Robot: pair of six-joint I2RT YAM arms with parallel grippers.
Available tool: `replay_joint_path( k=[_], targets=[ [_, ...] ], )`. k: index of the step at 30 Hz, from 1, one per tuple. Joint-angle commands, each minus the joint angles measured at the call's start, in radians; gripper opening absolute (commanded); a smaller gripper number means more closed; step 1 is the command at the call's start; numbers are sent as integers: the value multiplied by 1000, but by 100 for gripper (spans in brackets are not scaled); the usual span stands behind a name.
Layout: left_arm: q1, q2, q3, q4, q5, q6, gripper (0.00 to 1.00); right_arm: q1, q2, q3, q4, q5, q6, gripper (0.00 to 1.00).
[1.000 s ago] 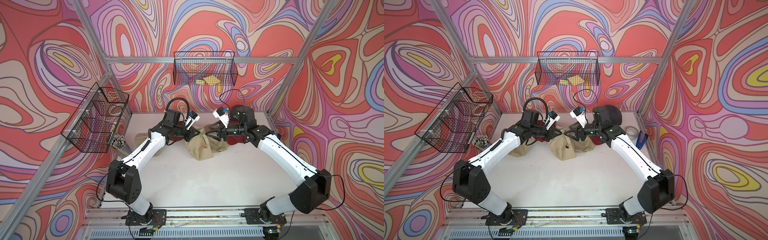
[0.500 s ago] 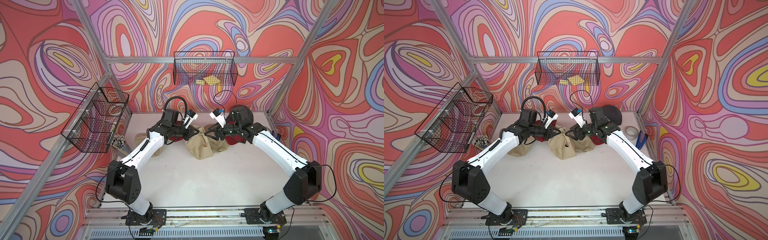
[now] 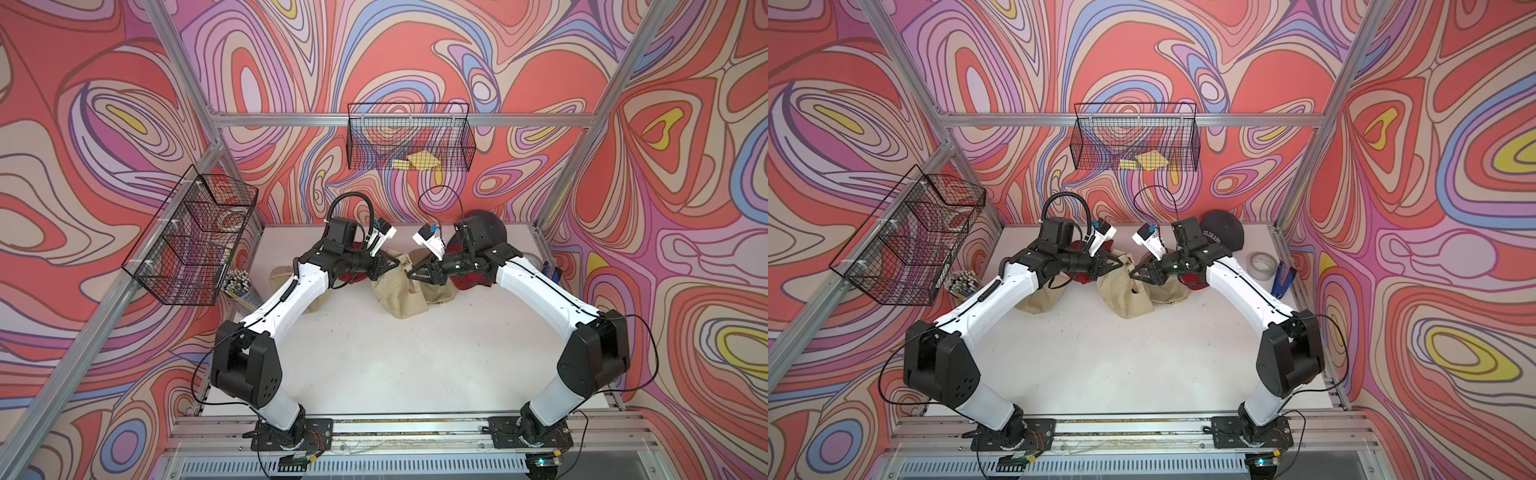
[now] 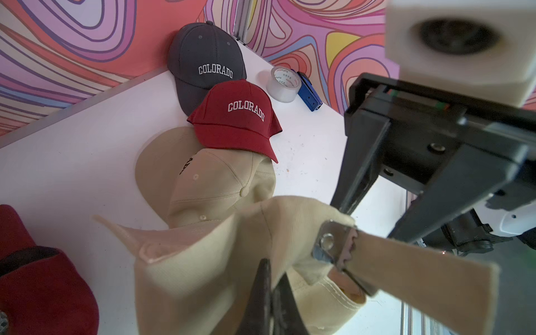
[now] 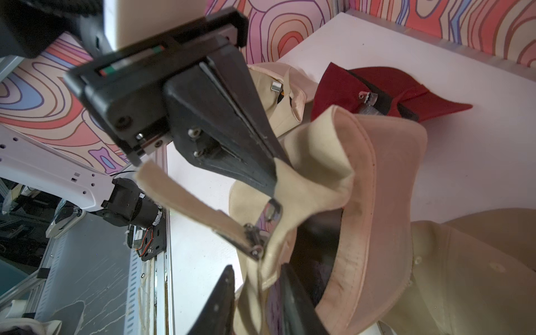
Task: Open the adjustable buckle of the baseball cap
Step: Pull the adjustable strap on the baseball cap.
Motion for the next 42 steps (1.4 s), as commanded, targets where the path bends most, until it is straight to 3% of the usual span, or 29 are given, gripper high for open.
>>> replay_joint_path(
  k=[1,5,9,11,14,20,32,42],
  targets=[
    [2,-19,-3,27,28,-10,0,0,-19,-9,44,-39,-1,22],
    [2,-21,-5,30,31,-10,2,0,-24,-10,47,-43,-5,6],
    [7,-41,-2,14,16,19,40,0,-43,-27,70,-35,-5,0],
    [12,-56,-10,13,19,40,49,0,-57,-47,102,-35,-2,0],
    [17,-83,-38,34,20,86,54,0,-72,-66,134,-35,8,0],
    [18,-147,-135,154,13,174,58,0,-68,-59,131,-52,16,0],
    [16,-296,-340,465,-135,322,60,1,-39,-42,123,-93,37,0],
    [-22,-396,-494,670,-112,477,60,0,-23,-32,125,-111,45,0]
  ],
)
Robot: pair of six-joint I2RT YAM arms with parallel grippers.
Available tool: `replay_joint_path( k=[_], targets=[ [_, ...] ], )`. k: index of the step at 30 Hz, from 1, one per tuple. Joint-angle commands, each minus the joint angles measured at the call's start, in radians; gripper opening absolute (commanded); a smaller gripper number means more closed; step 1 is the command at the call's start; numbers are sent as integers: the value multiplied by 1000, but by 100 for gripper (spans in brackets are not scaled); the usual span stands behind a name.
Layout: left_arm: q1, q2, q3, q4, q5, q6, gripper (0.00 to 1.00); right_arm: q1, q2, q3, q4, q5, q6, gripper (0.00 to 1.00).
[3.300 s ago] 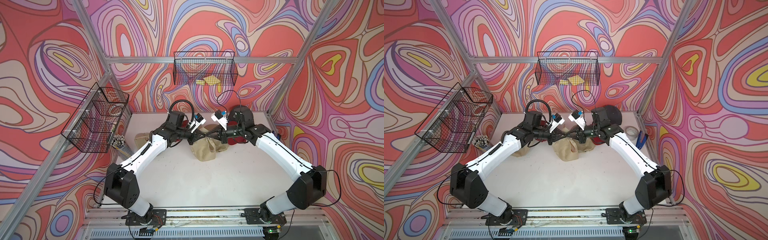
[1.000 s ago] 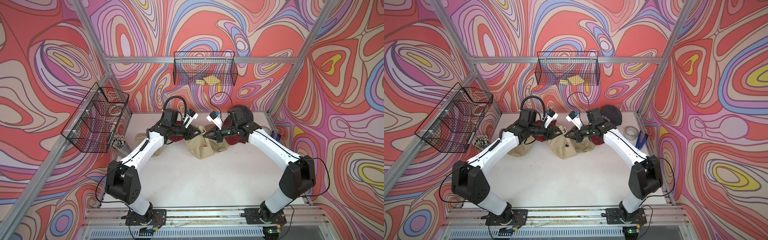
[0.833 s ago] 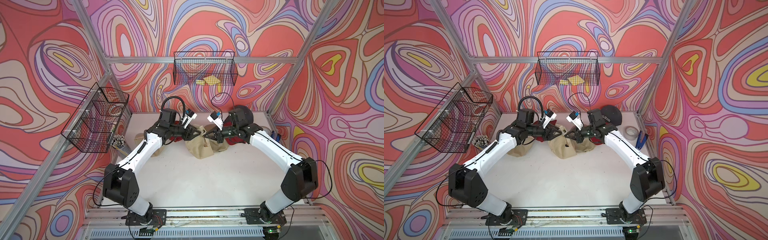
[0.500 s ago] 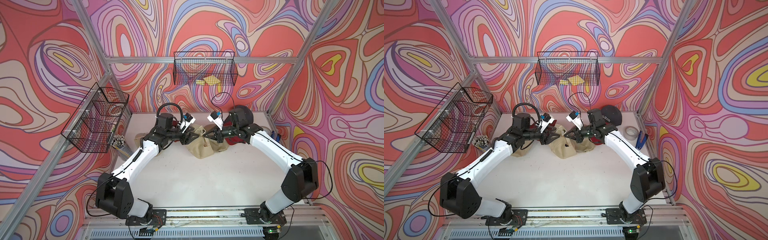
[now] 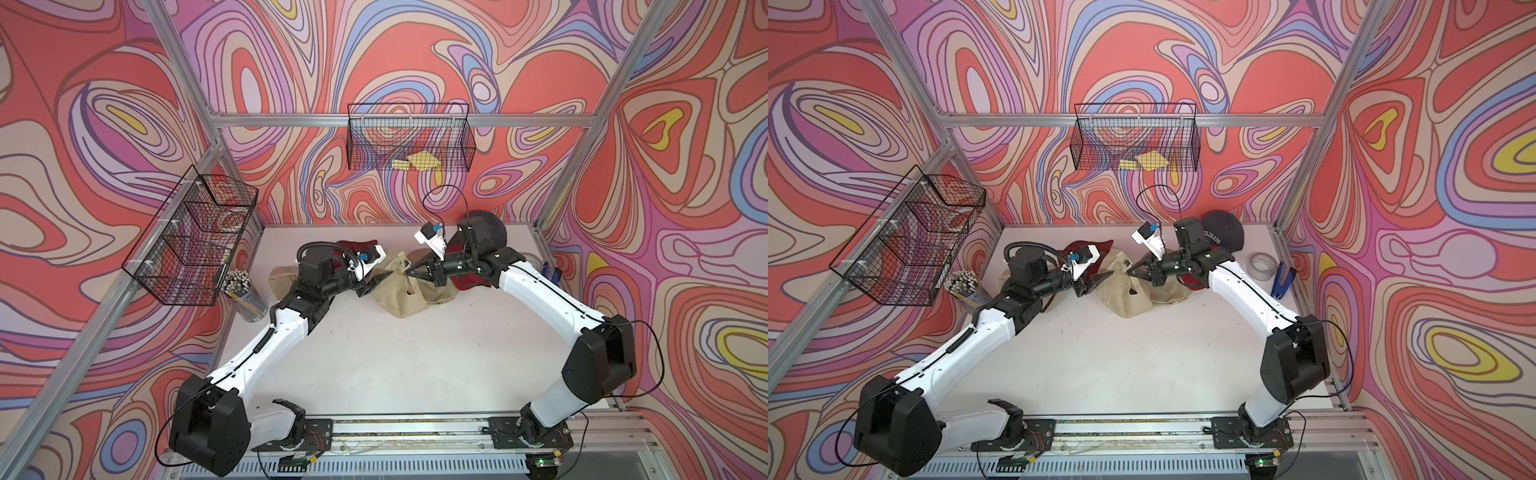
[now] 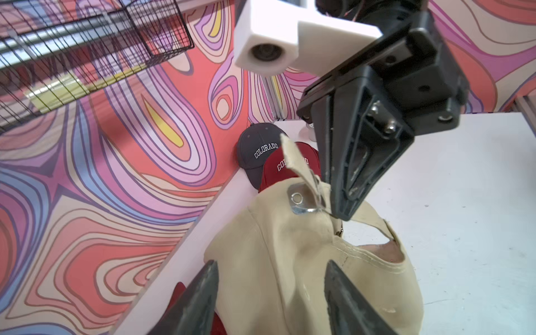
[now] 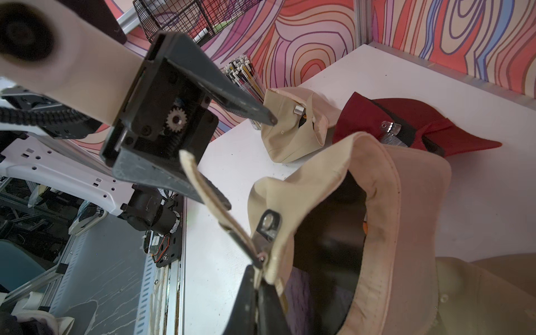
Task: Open the adjustable buckle of the baseball cap
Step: Pull the adjustable strap on the baseball cap.
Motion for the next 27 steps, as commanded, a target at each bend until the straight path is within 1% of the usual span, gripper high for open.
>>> replay_joint_path(
  k=[1,5,9,13,17,20,24,27],
  targets=[
    [-20,-32,-15,81,16,116,60,0,12,18,17,-27,9,0],
    [-52,-31,-17,25,15,198,60,1,3,12,31,-35,17,0],
    [-55,-21,-12,19,-8,199,59,0,-4,10,33,-50,17,0],
    [-56,-6,-7,3,-3,214,56,-1,-9,5,43,-81,18,0],
    [-56,24,-4,14,-9,224,60,-2,-5,2,43,-105,15,0],
    [-52,42,-7,32,-1,221,60,-2,3,2,43,-136,12,0],
    [-52,40,-17,46,30,239,55,-3,22,7,45,-170,12,0],
    [-52,27,-34,78,24,237,53,-3,35,15,39,-183,12,0]
  ],
)
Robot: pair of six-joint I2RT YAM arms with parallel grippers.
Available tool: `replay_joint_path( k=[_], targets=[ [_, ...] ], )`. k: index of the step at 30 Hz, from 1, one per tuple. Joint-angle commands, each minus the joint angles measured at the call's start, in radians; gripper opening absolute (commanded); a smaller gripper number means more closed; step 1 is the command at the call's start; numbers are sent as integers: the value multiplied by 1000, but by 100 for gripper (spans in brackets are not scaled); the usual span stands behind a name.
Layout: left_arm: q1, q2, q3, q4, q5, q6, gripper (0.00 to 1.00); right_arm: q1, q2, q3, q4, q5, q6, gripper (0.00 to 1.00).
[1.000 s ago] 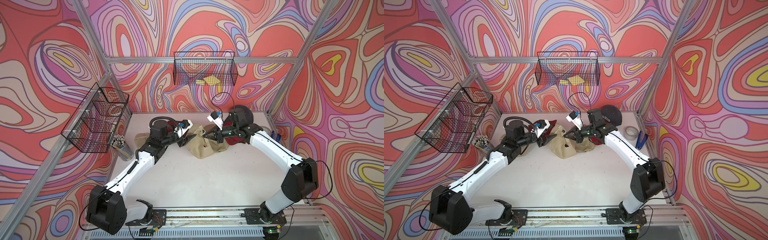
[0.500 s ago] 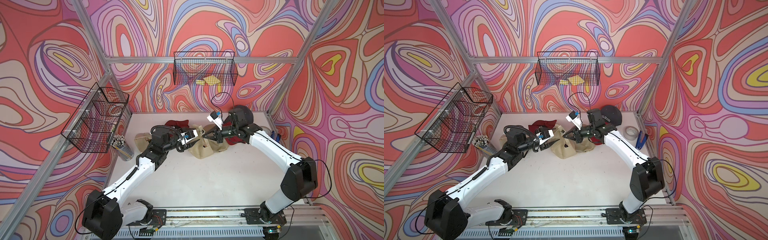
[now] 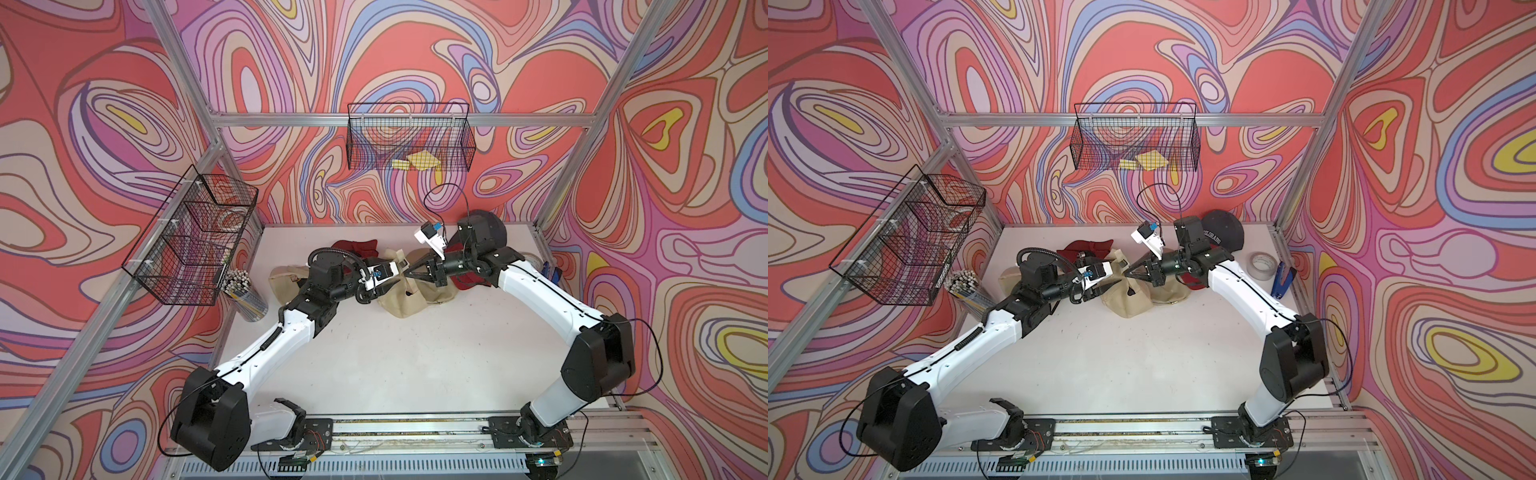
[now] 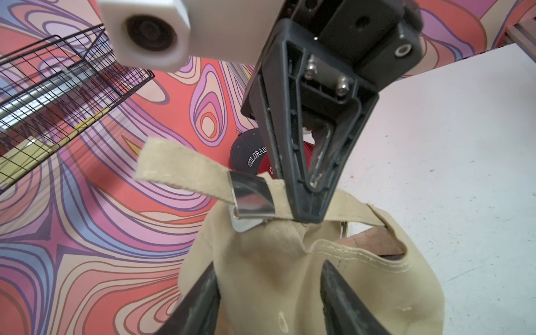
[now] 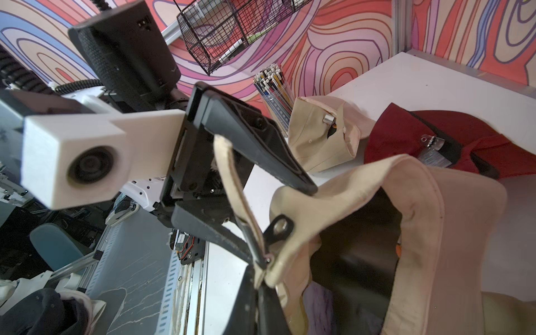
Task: Open the adjustable buckle of the baseball cap
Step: Pull the adjustable strap on the baseball cap.
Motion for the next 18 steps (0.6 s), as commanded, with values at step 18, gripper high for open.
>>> replay_joint_path(
  k=[18],
  targets=[
    [-2,-67,-64,104,34,57,47,-2,21,19,5,-38,3,0]
  ],
)
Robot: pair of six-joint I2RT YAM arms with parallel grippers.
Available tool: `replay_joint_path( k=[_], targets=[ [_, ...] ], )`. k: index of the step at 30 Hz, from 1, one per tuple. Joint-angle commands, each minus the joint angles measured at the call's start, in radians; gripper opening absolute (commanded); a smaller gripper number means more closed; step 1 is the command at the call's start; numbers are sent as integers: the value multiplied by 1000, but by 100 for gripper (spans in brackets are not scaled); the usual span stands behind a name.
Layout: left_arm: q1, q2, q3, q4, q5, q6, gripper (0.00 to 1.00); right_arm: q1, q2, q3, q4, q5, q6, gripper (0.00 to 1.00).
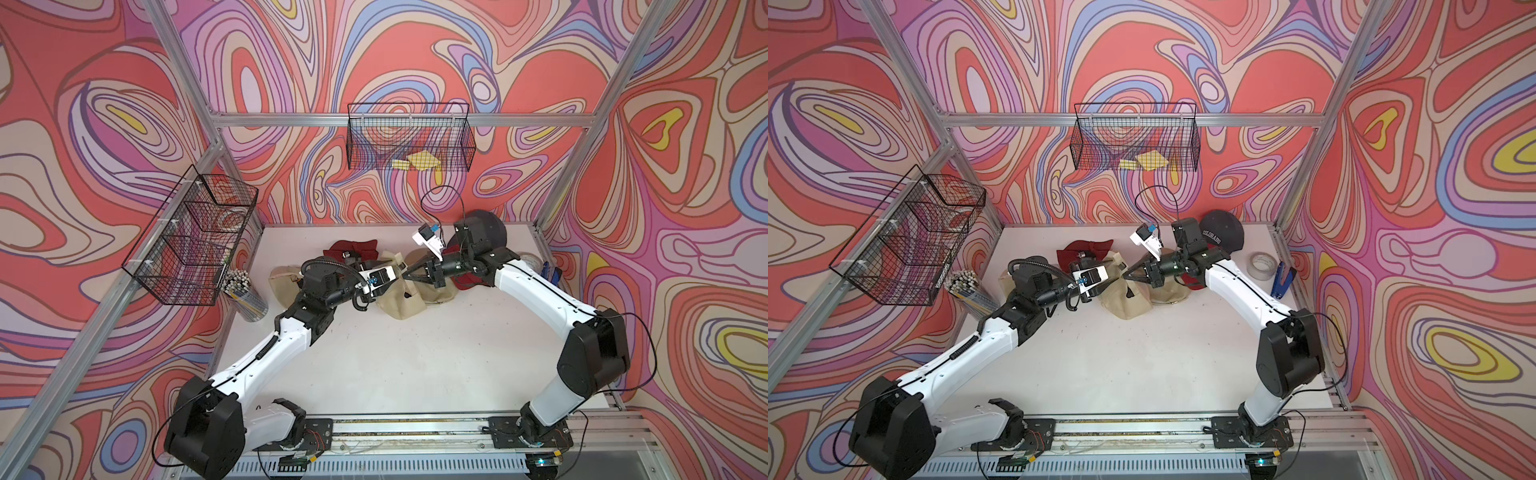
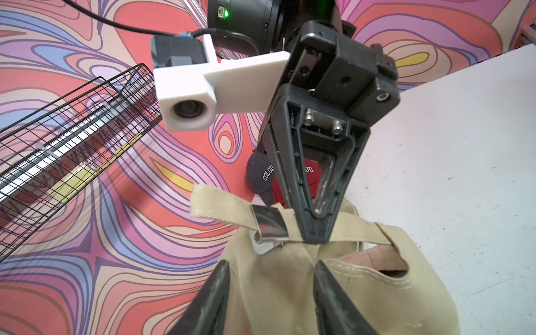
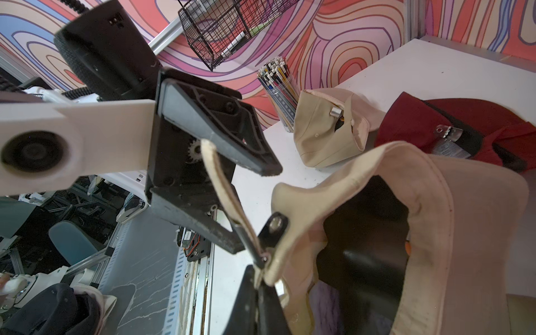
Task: Open the adjustable buckle of the baseball cap
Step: Pull the adjustable strap on the baseball cap.
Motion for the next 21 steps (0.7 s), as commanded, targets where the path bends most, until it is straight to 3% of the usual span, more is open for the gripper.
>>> replay_joint_path(
  k=[1,21],
  targets=[
    [-3,-6,4,-9,42,51,46,-2,-4,16,7,-22,-2,0],
    [-46,22,27,-76,67,99,41,-2,8,23,-12,-86,-24,0]
  ],
)
